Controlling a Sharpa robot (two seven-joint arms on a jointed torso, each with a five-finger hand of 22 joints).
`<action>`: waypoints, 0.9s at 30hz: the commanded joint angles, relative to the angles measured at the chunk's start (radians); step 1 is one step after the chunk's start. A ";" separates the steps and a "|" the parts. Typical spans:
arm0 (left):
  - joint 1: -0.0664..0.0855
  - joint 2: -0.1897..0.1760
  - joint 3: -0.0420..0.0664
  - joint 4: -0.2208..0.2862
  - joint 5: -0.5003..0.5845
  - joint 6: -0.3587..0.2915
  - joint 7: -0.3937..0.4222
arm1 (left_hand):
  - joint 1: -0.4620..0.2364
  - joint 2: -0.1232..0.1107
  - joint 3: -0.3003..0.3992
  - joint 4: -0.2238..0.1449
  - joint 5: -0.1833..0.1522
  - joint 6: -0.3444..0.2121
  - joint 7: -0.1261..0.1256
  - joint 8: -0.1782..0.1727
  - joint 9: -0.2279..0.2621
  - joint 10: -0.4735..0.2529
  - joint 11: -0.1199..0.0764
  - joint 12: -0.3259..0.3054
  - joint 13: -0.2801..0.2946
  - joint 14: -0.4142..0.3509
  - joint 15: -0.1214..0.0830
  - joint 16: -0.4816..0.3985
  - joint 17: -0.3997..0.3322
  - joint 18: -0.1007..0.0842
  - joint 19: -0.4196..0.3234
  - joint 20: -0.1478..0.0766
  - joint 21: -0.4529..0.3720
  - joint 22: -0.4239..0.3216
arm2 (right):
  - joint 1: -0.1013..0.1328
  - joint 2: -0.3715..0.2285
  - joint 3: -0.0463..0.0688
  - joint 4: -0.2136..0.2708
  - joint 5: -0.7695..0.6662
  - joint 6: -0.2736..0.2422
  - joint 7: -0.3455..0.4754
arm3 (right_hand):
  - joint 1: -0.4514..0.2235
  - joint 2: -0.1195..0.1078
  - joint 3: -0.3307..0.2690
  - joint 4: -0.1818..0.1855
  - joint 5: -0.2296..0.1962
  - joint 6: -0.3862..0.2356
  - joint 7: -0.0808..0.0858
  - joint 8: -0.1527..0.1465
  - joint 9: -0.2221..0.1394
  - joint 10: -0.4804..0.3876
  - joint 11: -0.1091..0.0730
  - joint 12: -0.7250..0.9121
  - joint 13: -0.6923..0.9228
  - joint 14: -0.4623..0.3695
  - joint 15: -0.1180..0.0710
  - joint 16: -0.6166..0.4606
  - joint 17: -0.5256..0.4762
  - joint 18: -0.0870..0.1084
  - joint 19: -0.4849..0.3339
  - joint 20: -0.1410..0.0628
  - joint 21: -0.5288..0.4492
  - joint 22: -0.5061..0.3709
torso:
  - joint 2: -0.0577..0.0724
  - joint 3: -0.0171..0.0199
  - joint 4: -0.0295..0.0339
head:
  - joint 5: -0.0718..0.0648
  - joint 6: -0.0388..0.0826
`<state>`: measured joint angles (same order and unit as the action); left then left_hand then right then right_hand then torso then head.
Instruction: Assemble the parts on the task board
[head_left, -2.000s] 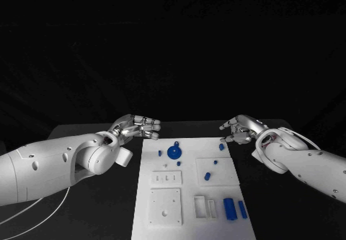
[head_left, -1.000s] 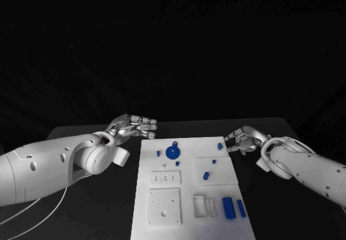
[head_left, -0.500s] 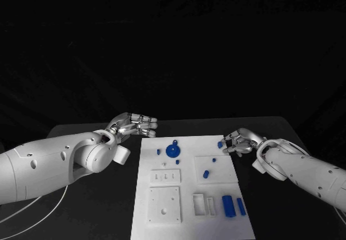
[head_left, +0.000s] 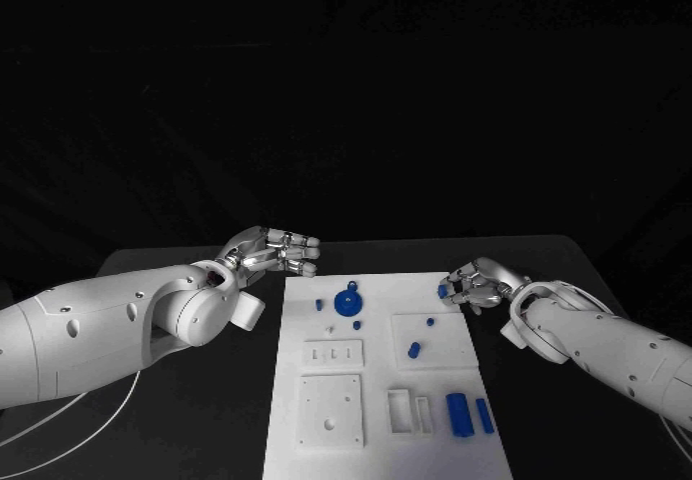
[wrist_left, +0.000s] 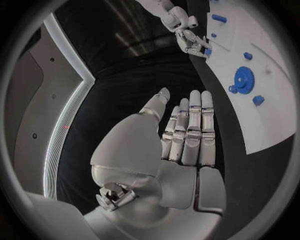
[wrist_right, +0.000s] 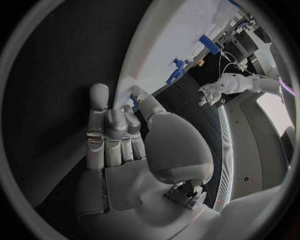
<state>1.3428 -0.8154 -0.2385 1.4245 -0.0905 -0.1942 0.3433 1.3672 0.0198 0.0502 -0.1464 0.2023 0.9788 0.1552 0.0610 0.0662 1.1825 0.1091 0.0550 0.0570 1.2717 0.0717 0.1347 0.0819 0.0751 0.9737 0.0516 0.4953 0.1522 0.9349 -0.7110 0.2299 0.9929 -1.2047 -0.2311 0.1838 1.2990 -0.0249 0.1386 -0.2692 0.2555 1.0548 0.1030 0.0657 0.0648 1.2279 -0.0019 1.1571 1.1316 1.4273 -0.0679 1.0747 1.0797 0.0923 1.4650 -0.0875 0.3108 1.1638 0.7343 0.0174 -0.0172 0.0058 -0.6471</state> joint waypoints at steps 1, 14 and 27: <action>0.000 0.002 0.001 0.004 -0.002 0.018 0.009 | -0.004 -0.002 0.004 0.002 0.002 -0.008 0.000 0.001 0.001 -0.006 0.000 0.004 0.001 -0.008 -0.002 0.003 -0.001 0.000 -0.004 0.000 0.002 0.001 | -0.001 0.004 0.000 -0.004 0.007 -0.014 0.011 | -0.005 0.006 0.014 -0.002 -0.012 0.012 -0.002 -0.004 -0.001 0.007 0.000 0.005 0.002 0.006 0.000 0.005 0.002 0.009 0.032 -0.002 -0.005 0.003 | -0.001 0.0012 -0.0012 | 0.002 -0.001; 0.000 0.002 0.001 0.005 -0.002 0.019 0.004 | -0.005 -0.002 0.003 0.004 0.001 -0.009 0.000 0.001 0.001 -0.007 0.000 0.005 0.001 -0.009 -0.001 0.003 -0.001 0.000 -0.004 0.001 0.000 -0.001 | -0.001 0.013 0.000 -0.005 0.008 0.003 0.015 | -0.009 0.006 0.073 -0.009 -0.071 0.045 -0.003 -0.004 -0.001 0.010 0.002 0.012 0.008 0.006 0.001 0.009 0.007 0.010 0.032 -0.001 -0.007 0.015 | 0.000 0.0020 -0.0019 | -0.003 -0.005; 0.000 0.002 0.001 0.004 -0.002 0.019 0.002 | -0.004 -0.002 0.003 0.004 -0.001 -0.010 0.000 0.002 0.001 -0.007 0.000 0.004 0.001 -0.009 -0.001 0.004 -0.001 0.001 -0.004 0.001 0.000 -0.003 | -0.002 0.020 0.000 -0.006 0.008 -0.001 0.015 | -0.010 0.002 0.062 -0.004 -0.085 0.039 -0.005 -0.004 -0.001 0.011 0.001 0.011 0.008 0.007 0.000 0.009 0.009 0.009 0.033 -0.002 -0.010 0.019 | -0.001 0.0006 -0.0016 | -0.003 -0.003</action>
<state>1.3428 -0.8152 -0.2385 1.4264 -0.0905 -0.1901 0.3406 1.3672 0.0198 0.0502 -0.1464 0.2022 0.9788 0.1552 0.0609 0.0662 1.1825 0.1091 0.0550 0.0570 1.2681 0.0681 0.1347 0.0820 0.0751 0.9738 0.0517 0.4953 0.1506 0.9335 -0.6926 0.2297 0.9871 -1.1983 -0.2385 0.1878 1.2936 -0.0194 0.2045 -0.2770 0.1743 1.0959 0.1010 0.0657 0.0651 1.2350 -0.0019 1.1650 1.1392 1.4274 -0.0679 1.0784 1.0870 0.0920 1.4650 -0.0875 0.3073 1.1815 0.7335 0.0184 -0.0184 0.0025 -0.6505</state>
